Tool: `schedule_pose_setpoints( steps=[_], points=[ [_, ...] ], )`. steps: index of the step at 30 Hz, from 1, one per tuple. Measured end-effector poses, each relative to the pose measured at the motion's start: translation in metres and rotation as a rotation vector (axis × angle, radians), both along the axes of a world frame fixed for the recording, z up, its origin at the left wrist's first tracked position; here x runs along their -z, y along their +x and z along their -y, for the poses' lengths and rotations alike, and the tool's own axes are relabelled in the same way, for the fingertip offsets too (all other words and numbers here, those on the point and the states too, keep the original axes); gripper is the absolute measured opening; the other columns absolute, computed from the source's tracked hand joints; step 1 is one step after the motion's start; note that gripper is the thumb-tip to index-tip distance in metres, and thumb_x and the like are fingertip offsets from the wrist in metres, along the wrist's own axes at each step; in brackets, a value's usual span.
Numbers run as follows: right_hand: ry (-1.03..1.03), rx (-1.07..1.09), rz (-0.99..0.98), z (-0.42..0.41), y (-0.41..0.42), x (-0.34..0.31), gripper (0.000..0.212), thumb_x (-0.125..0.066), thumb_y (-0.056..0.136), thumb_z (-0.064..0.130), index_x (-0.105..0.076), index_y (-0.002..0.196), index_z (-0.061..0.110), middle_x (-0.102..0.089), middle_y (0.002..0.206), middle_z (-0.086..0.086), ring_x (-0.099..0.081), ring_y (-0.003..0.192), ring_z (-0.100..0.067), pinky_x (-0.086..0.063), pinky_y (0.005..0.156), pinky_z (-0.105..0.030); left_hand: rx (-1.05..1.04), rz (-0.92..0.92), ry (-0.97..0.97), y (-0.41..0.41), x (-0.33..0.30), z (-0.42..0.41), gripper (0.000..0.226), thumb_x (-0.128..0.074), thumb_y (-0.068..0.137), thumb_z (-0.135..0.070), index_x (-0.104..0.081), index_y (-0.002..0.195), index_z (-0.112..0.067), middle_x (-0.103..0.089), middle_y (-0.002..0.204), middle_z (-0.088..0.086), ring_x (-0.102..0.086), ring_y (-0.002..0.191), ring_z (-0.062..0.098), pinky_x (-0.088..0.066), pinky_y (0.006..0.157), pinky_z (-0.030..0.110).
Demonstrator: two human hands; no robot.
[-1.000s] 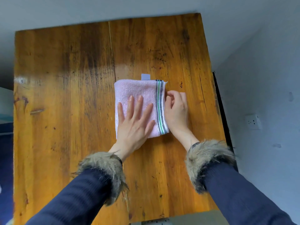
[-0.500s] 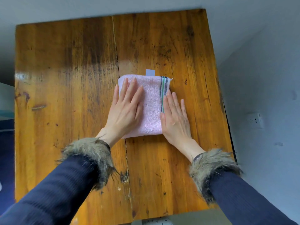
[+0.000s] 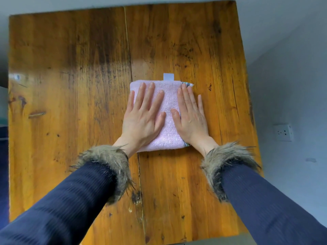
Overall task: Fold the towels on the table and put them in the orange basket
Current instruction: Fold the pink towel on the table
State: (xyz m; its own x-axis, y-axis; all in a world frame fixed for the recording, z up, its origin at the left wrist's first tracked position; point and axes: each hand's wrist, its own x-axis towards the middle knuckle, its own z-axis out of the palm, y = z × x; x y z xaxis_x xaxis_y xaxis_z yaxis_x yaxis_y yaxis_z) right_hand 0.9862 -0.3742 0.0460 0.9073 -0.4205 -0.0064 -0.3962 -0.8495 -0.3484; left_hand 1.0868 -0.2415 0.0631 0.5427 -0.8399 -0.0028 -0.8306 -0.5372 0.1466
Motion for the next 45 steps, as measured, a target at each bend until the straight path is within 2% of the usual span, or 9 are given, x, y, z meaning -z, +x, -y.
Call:
schedule_pose_setpoints(
  steps=[5, 11, 20, 24, 27, 30, 34, 38, 45],
  points=[
    [0.133, -0.015, 0.005, 0.003, -0.002, -0.013, 0.060, -0.022, 0.097, 0.038, -0.010, 0.149, 0.011, -0.003, 0.157, -0.002, 0.006, 0.143, -0.008, 0.009, 0.116, -0.035, -0.035, -0.136, 0.006, -0.002, -0.012, -0.001, 0.058, -0.022, 0.096, -0.042, -0.021, 0.148, -0.018, -0.011, 0.157, 0.011, 0.000, 0.144, 0.027, -0.003, 0.115, 0.050],
    [0.096, 0.356, 0.193, -0.001, -0.032, -0.037, 0.036, -0.038, 0.089, 0.024, -0.060, 0.112, 0.007, -0.060, 0.113, -0.010, -0.053, 0.105, -0.027, -0.029, 0.084, -0.027, -0.253, -0.271, -0.162, -0.004, -0.025, -0.038, 0.057, -0.028, 0.095, -0.041, -0.027, 0.145, -0.012, -0.024, 0.150, 0.017, -0.019, 0.139, 0.034, -0.018, 0.111, 0.044],
    [0.881, 0.659, -0.174, 0.015, -0.009, -0.064, 0.046, -0.051, 0.094, 0.033, -0.060, 0.106, -0.011, -0.065, 0.108, -0.019, -0.060, 0.080, -0.021, -0.045, 0.073, -0.033, -0.621, -0.662, -0.199, 0.014, -0.035, -0.039, 0.033, -0.051, 0.092, -0.043, -0.066, 0.104, -0.017, -0.062, 0.100, 0.003, -0.045, 0.104, 0.022, -0.020, 0.086, 0.025],
    [0.951, 0.624, -0.289, 0.022, 0.002, -0.070, 0.041, -0.053, 0.093, 0.030, -0.062, 0.105, -0.008, -0.067, 0.112, -0.012, -0.057, 0.070, -0.013, -0.050, 0.064, -0.029, -0.744, -0.946, -0.094, 0.025, -0.036, -0.036, 0.043, -0.061, 0.076, -0.059, -0.067, 0.085, -0.018, -0.065, 0.092, -0.001, -0.049, 0.107, 0.028, -0.040, 0.093, 0.040],
    [1.002, 0.602, -0.345, 0.027, 0.009, -0.070, 0.037, -0.052, 0.094, 0.030, -0.057, 0.119, 0.003, -0.062, 0.110, -0.004, -0.048, 0.067, -0.003, -0.033, 0.052, -0.018, -0.808, -0.971, -0.044, 0.031, -0.039, -0.027, 0.035, -0.067, 0.077, -0.048, -0.056, 0.068, -0.017, -0.063, 0.084, 0.003, -0.048, 0.108, 0.030, -0.038, 0.082, 0.038],
    [0.952, 0.559, -0.293, 0.027, 0.009, -0.066, 0.022, -0.054, 0.093, 0.027, -0.063, 0.100, 0.008, -0.064, 0.103, -0.003, -0.053, 0.069, -0.005, -0.043, 0.058, -0.021, -0.840, -1.035, -0.075, 0.033, -0.045, -0.019, 0.037, -0.071, 0.076, -0.039, -0.044, 0.061, -0.019, -0.056, 0.076, 0.002, -0.049, 0.083, 0.020, -0.036, 0.063, 0.030],
    [0.972, 0.565, -0.168, 0.021, 0.005, -0.066, 0.010, -0.058, 0.091, 0.020, -0.057, 0.095, 0.011, -0.061, 0.097, -0.001, -0.059, 0.077, -0.008, -0.047, 0.061, -0.022, -0.844, -1.153, -0.177, 0.030, -0.053, -0.027, 0.032, -0.071, 0.080, -0.026, -0.046, 0.062, -0.017, -0.052, 0.064, -0.002, -0.044, 0.060, 0.012, -0.030, 0.056, 0.023],
    [1.092, 0.516, -0.251, 0.018, 0.004, -0.075, 0.029, -0.059, 0.090, 0.018, -0.053, 0.118, 0.009, -0.063, 0.108, -0.002, -0.063, 0.091, -0.014, -0.052, 0.070, -0.027, -0.834, -1.300, -0.239, 0.021, -0.060, -0.046, 0.011, -0.066, 0.084, -0.021, -0.064, 0.089, -0.011, -0.065, 0.077, -0.003, -0.056, 0.068, 0.010, -0.039, 0.060, 0.021],
    [1.283, 0.328, -0.397, -0.018, 0.007, -0.115, 0.020, -0.053, 0.093, 0.019, -0.054, 0.113, 0.014, -0.065, 0.105, -0.003, -0.062, 0.092, -0.016, -0.050, 0.072, -0.032, -0.962, -1.520, -0.409, 0.000, -0.081, -0.115, 0.034, -0.062, 0.088, -0.022, -0.053, 0.120, -0.015, -0.064, 0.112, 0.005, -0.063, 0.096, 0.019, -0.051, 0.069, 0.038]
  ],
)
